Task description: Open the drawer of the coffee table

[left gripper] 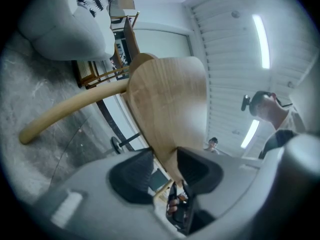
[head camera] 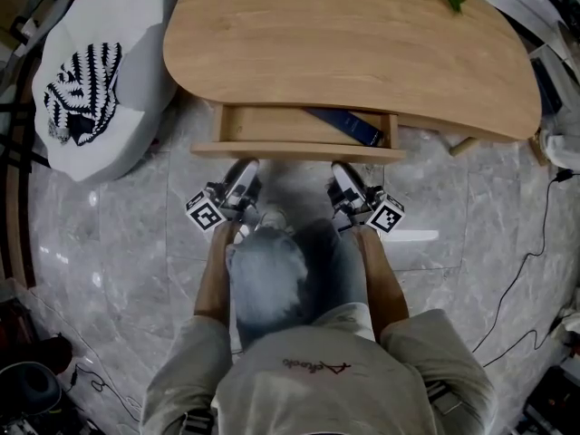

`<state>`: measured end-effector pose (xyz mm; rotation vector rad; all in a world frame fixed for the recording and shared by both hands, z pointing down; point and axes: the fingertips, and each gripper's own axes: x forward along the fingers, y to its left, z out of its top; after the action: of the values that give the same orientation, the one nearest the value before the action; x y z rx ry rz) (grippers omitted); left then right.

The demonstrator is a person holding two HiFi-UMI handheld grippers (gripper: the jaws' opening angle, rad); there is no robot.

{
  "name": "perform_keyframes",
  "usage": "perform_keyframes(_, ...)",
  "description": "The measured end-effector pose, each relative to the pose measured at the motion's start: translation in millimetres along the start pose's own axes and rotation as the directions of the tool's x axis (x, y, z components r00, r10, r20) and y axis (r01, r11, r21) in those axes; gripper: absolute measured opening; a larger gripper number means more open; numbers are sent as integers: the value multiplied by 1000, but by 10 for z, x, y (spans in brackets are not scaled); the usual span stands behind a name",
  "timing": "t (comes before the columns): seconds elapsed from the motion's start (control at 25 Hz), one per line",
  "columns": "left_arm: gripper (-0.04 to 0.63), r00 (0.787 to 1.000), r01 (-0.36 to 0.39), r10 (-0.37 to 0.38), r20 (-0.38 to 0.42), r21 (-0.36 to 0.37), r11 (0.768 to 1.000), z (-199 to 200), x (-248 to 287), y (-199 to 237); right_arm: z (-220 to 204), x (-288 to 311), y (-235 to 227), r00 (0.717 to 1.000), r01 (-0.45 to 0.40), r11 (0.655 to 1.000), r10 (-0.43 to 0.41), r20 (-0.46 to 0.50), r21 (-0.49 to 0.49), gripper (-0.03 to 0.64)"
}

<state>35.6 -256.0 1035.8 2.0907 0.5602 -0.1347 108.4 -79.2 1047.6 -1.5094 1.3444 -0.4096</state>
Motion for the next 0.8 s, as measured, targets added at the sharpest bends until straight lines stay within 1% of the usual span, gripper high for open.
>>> perform_keyframes(0.36, 137, 1000, -8, 8, -23, 5, 1000, -76, -114, -102, -89, -103, 103, 1000, 2, 1000, -2, -29, -2, 95)
perform_keyframes(0.6, 137, 1000, 5, -4, -17, 10, 1000, -98, -153, -119, -122, -137, 111, 1000, 3, 1000, -3, -29, -16, 100)
perform_keyframes(0.72, 138, 999, -14, 15, -37, 27, 1000, -105, -152, -110, -130, -148, 90, 998, 33, 998, -35, -48, -47, 98)
perform_keyframes(0.76, 140, 998, -29, 31, -51, 40, 999, -119, -165, -100, -136, -170, 76, 997, 53, 997, -57, -59, -64, 92)
perform_keyframes(0.8, 138, 997, -46, 49, -67, 56, 997, -134, -189, -91, -139, -199, 60, 994, 76, 994, -81, -67, -84, 72)
